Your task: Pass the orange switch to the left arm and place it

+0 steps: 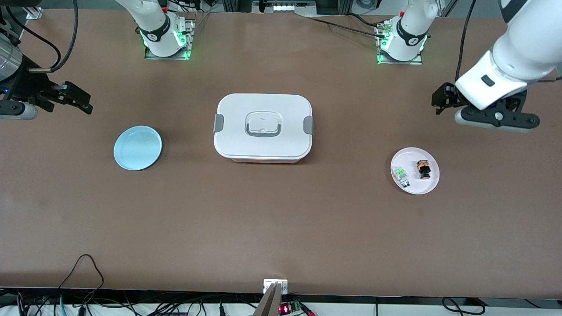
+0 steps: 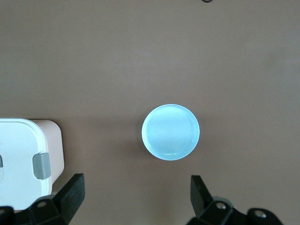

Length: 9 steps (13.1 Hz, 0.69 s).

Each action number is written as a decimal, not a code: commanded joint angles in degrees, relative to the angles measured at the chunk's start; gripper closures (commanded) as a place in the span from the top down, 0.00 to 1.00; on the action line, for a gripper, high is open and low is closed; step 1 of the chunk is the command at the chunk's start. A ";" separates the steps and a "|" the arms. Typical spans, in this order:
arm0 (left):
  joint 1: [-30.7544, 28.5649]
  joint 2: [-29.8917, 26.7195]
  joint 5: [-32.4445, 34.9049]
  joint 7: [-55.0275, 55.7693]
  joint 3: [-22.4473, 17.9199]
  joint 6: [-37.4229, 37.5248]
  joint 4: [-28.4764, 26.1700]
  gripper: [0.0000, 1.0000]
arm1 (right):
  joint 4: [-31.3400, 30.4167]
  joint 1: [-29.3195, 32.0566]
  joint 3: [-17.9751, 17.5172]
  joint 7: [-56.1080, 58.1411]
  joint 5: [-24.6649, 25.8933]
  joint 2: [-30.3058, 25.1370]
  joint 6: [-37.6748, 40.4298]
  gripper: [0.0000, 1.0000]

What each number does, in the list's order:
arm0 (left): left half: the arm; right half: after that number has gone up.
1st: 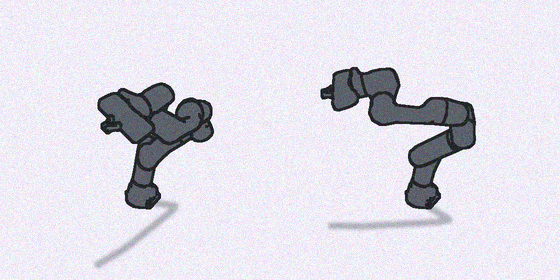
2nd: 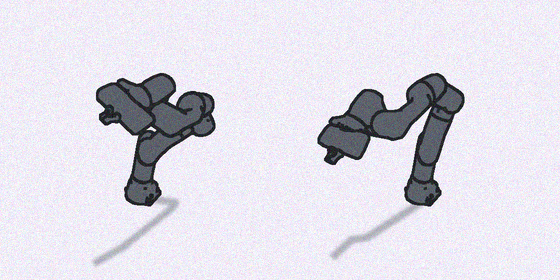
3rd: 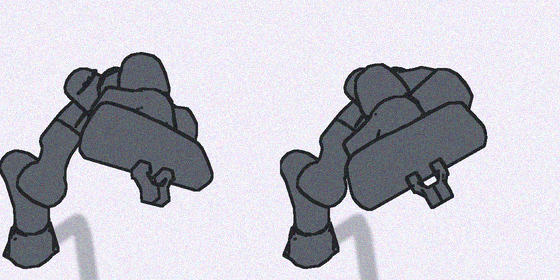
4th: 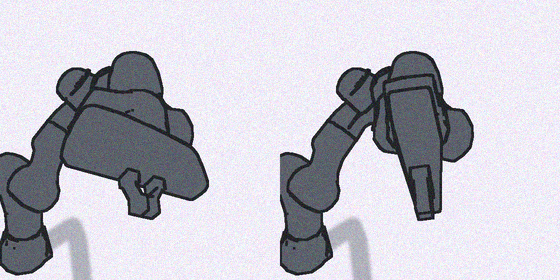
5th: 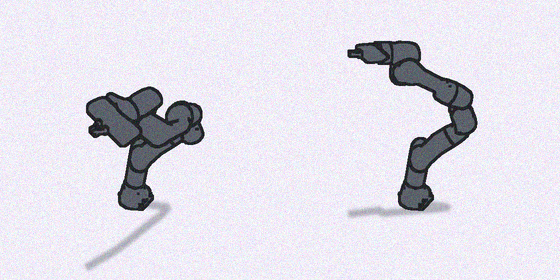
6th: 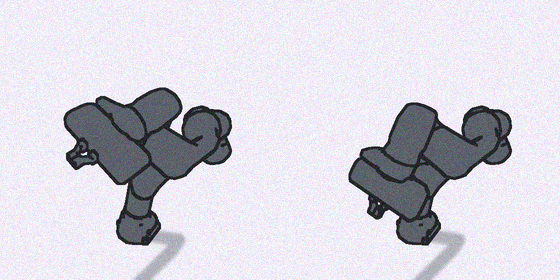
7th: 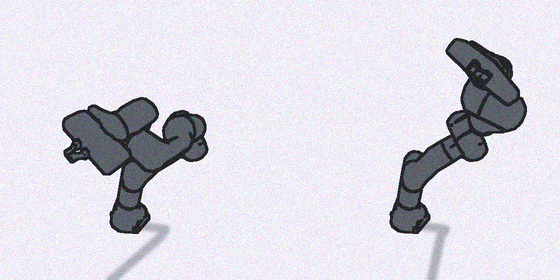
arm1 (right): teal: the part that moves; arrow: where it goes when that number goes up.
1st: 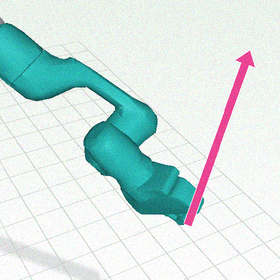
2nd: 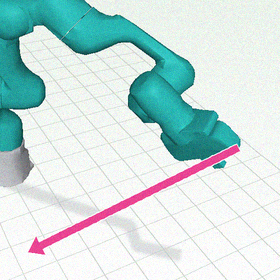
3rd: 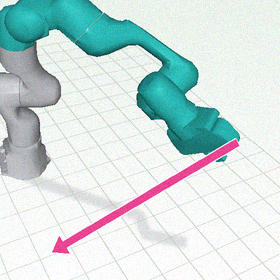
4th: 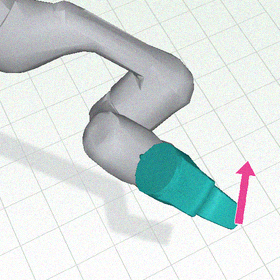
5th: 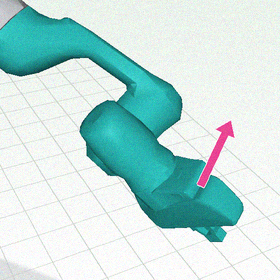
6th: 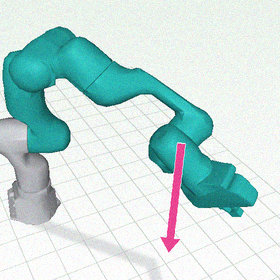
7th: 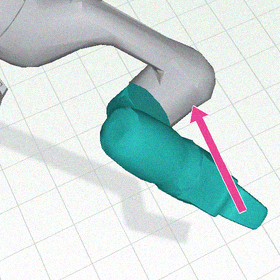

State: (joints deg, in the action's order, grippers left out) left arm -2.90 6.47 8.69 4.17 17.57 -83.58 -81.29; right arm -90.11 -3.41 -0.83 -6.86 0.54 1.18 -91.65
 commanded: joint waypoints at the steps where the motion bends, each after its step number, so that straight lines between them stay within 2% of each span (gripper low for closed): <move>1: 5.86 -4.60 1.07 -0.22 -7.61 -3.43 -3.25 1.00 | 1.78 -0.63 0.31 -0.96 0.77 1.02 0.59 1.00; 3: 6.42 -6.46 -2.77 -0.65 -9.66 -4.13 -6.76 1.00 | 1.69 -0.63 0.31 -0.96 0.77 1.02 0.94 1.00; 6: 6.41 -6.91 -8.41 -0.30 -13.78 -5.10 -7.65 1.00 | 1.69 -0.72 0.31 -1.05 0.77 1.02 0.94 1.00; 9: 6.50 -7.70 -9.13 -1.27 -14.41 -4.57 -9.92 1.00 | 1.78 -0.72 0.31 -1.22 0.86 1.02 0.86 1.00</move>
State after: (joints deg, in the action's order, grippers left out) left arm 2.69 1.05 0.76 3.86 3.95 -87.24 -87.66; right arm -90.08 -3.43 -0.83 -6.89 0.54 1.53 -91.62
